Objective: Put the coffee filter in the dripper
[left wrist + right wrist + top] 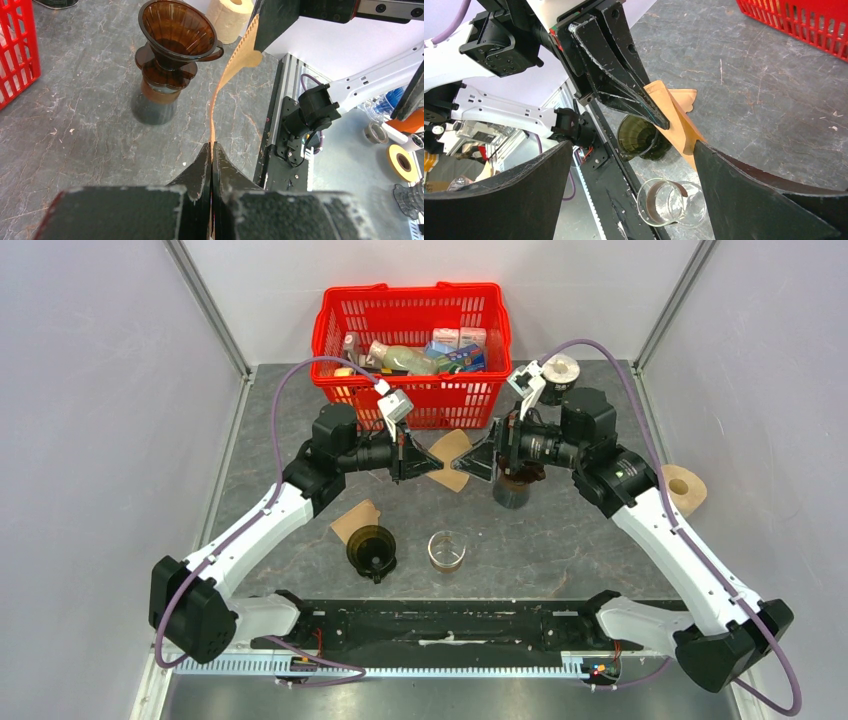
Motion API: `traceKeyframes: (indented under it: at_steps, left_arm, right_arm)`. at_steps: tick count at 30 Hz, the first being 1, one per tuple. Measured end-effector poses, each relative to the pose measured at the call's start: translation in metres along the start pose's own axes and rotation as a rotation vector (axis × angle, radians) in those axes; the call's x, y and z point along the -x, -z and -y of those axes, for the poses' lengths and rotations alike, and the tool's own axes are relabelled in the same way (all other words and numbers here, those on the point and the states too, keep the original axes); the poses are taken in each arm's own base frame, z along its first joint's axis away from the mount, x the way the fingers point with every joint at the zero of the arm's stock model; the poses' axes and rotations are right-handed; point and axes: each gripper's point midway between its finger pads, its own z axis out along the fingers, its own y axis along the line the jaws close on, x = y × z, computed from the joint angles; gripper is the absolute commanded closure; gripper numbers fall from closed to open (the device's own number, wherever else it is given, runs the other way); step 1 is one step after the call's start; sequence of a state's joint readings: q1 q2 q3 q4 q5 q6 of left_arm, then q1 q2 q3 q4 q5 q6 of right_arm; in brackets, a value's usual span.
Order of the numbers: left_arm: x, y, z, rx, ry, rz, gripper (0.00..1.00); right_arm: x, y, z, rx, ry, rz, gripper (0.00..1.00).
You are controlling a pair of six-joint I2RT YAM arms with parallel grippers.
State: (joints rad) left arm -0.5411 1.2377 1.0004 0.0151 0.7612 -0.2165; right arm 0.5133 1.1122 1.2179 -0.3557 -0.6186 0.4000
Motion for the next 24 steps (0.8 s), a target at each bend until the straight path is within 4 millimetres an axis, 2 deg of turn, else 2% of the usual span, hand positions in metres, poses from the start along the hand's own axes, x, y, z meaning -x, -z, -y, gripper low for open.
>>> traceKeyframes:
  at_steps: [12,21,24]
  left_arm:
    - [-0.001,-0.001,0.006,-0.039,0.0,-0.009,0.98]
    - [-0.002,0.004,0.022,-0.118,-0.025,-0.003,0.98]
    - [-0.001,0.006,0.026,-0.135,-0.034,0.001,0.98]
  right_arm:
    - [-0.006,-0.009,0.008,0.0,-0.007,-0.03,0.01]
    - [0.01,-0.013,0.003,0.036,0.066,0.032,0.01]
    - [0.009,-0.013,0.001,0.055,0.074,0.034,0.01]
